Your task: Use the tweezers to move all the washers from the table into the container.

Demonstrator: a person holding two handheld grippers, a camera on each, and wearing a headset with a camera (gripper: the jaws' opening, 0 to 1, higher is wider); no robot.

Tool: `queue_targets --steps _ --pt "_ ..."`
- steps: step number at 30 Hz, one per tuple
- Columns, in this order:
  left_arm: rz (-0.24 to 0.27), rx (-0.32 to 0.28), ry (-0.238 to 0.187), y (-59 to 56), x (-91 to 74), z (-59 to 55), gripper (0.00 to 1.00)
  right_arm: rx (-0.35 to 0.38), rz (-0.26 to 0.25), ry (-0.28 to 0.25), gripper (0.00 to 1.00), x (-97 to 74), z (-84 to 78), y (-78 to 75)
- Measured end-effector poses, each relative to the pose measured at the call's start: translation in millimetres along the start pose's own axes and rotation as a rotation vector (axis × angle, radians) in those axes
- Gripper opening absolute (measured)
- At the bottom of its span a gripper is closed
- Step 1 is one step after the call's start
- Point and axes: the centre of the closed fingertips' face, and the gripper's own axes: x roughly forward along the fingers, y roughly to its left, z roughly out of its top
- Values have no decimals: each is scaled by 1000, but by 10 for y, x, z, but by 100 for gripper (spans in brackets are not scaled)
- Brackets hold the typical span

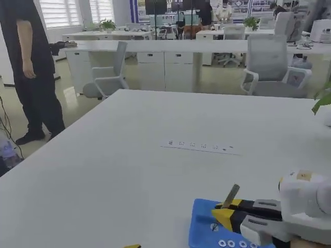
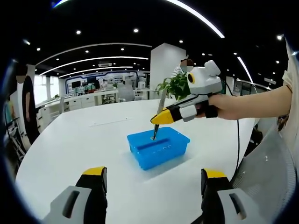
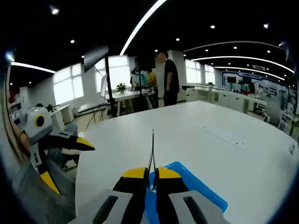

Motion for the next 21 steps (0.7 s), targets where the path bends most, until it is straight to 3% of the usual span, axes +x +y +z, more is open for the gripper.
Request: queue_targets --steps 2,5,7,10,17,20,21 --pt "2 -11 -4 9 -4 2 84 -24 5 16 3 93 -49 -64" --pt "-7 -26 1 -2 5 -10 84 15 4 26 3 179 -112 -139" --pt "-15 -34 23 -14 18 -50 84 -15 -4 67 3 227 -197 -165" --pt "-7 -25 19 -6 17 -44 84 -43 33 101 3 307 -268 -104" --pt "3 -61 -20 40 -4 16 83 -61 68 173 3 464 -461 -52" --pt "-2 -62 -20 31 2 14 82 -64 77 184 3 492 -500 -27" --pt "-1 -59 -19 30 2 13 82 -64 80 164 3 497 -465 -21"
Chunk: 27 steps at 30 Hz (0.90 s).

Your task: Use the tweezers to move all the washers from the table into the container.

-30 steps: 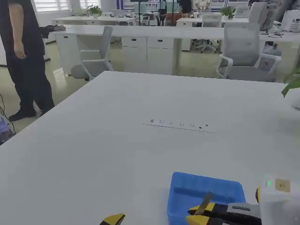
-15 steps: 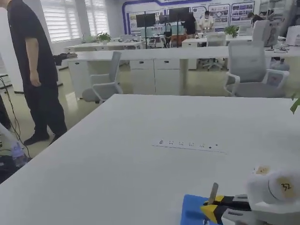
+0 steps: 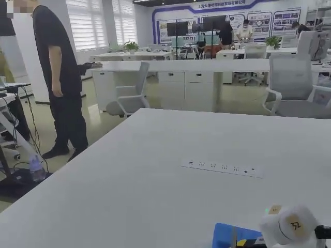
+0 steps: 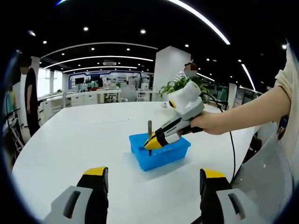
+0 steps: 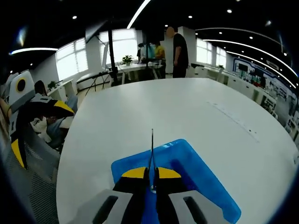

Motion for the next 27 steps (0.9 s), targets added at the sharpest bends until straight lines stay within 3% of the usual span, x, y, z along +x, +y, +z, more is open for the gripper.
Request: queue_targets --steps 7,13,16,18,21,23,27 --pt "-5 -24 -23 9 -19 44 82 27 13 -5 4 20 14 28" --pt "-41 -45 -31 -62 -24 75 81 94 -27 -137 4 -119 301 -55" --pt "-103 -56 -4 -167 -16 58 77 92 -28 -200 4 -293 481 -38" --pt "-186 -64 44 -314 -40 33 61 93 -16 -241 4 -429 570 17" --pt "-253 -39 52 -428 -61 117 43 91 15 -292 3 -622 661 130" --pt "-270 -16 52 -451 -61 192 37 93 51 -306 3 -733 674 236" --pt "-343 -80 -21 -507 -67 558 32 49 113 -278 3 -883 569 470"
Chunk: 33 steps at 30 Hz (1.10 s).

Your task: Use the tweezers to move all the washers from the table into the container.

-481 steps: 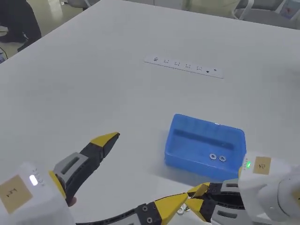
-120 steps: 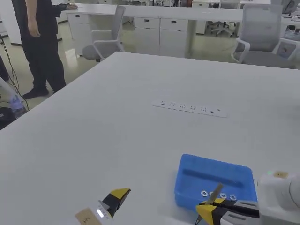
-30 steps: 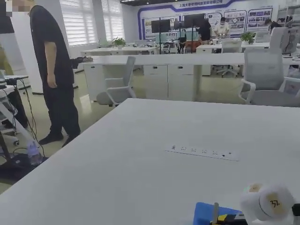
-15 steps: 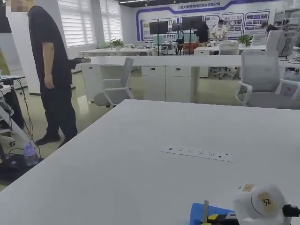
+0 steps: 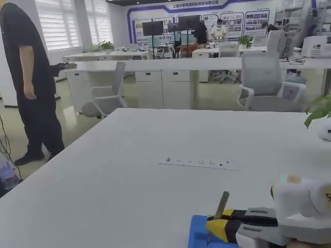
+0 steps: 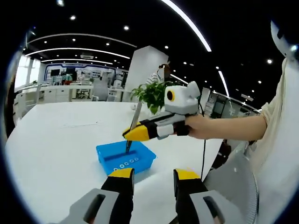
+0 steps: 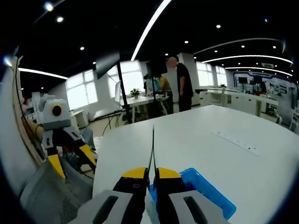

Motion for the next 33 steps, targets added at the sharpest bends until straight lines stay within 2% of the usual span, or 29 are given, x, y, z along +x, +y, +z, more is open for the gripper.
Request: queue_targets --steps 2,3,4,5,6,7,8,9,12,14,16,19,20,21,26,28,30,31,33 --pt "-21 -24 -15 7 1 104 23 -7 34 20 3 -49 -55 108" --pt "-61 -39 -36 -30 8 189 17 -21 72 47 3 -81 -114 206" --pt "-83 -42 -27 -48 15 211 12 -29 91 65 3 -98 -150 259" --pt "-72 -22 3 -15 36 221 8 -50 120 87 3 -120 -203 345" --pt "-72 24 26 -5 51 217 6 -56 131 97 3 -128 -223 375" --pt "-87 55 39 -30 75 231 5 -71 164 120 3 -147 -275 468" --pt "-123 74 67 -87 110 230 4 -72 188 127 3 -156 -299 532" --pt "-138 85 78 -115 136 239 5 -46 239 147 3 -176 -343 650" --pt "-184 126 110 -212 212 251 7 -58 269 152 3 -205 -369 778" --pt "-205 178 142 -271 254 231 10 -63 327 179 3 -233 -412 908" --pt "-218 214 172 -314 290 204 11 -109 363 210 3 -260 -465 996" --pt "-259 269 225 -394 308 142 8 -118 369 237 3 -261 -506 1048" --pt "-279 314 254 -423 306 104 4 -118 368 238 3 -261 -509 1042" --pt "-283 330 268 -434 303 88 2 -118 363 240 3 -262 -515 1026" --pt "-315 379 317 -452 310 33 0 -134 332 260 3 -280 -586 966" --pt "-330 386 344 -433 345 -40 0 -165 310 302 3 -287 -678 928" --pt "-340 433 422 -370 367 -212 0 -191 285 370 3 -297 -817 870" --pt "-338 468 458 -333 379 -294 0 -225 260 423 3 -301 -931 814" --pt "-349 522 536 -275 412 -495 0 -280 247 498 3 -310 -1104 766"
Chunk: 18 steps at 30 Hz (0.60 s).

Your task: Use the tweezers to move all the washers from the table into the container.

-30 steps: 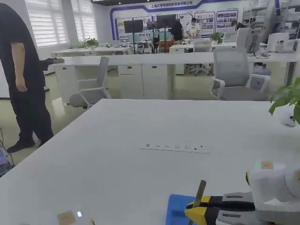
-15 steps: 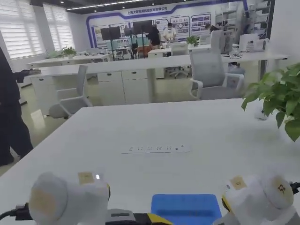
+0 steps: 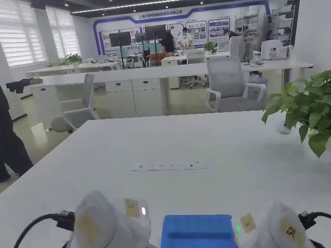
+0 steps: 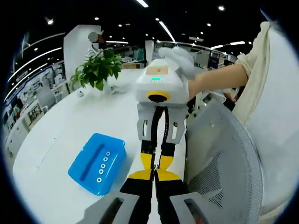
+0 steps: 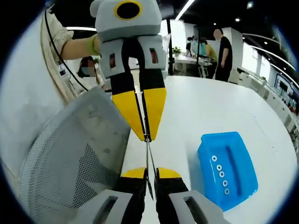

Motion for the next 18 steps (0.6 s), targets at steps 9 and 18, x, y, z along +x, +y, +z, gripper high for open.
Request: queue_targets --steps 9,18 --pt "-15 70 164 38 479 -400 0 -6 -76 138 4 231 -451 -66" --pt "-73 86 267 54 634 -694 0 275 -151 -130 13 277 -388 -85"
